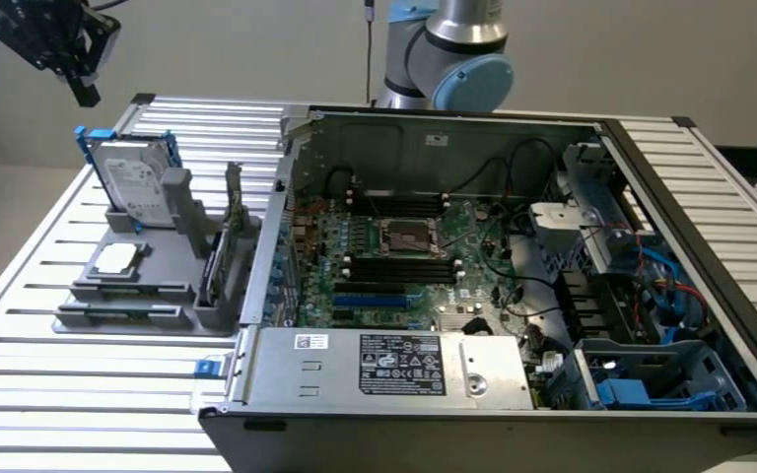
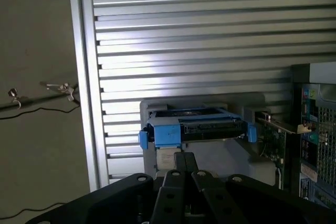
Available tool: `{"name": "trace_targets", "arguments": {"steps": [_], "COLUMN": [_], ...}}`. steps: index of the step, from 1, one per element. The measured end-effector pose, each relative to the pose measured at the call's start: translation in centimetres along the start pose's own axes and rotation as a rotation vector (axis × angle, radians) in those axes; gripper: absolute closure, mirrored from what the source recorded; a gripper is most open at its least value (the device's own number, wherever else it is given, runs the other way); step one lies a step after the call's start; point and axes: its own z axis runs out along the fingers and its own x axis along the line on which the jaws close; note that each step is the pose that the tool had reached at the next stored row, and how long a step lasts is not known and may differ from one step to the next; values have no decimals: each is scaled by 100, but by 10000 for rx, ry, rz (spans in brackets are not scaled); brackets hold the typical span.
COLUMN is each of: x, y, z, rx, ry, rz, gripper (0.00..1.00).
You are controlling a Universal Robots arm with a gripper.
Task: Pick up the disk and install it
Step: 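Pick up the disk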
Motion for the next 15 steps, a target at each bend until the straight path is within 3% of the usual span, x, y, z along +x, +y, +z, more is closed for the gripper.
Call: {"name": "trace_targets", "arguments": {"steps": [4, 15], "x": [1, 1], "y": [4, 4], "z": [0, 0], "rx": [-53, -100], "ry": [7, -43], "rz": [-192, -2181], "gripper": [89, 89]}}
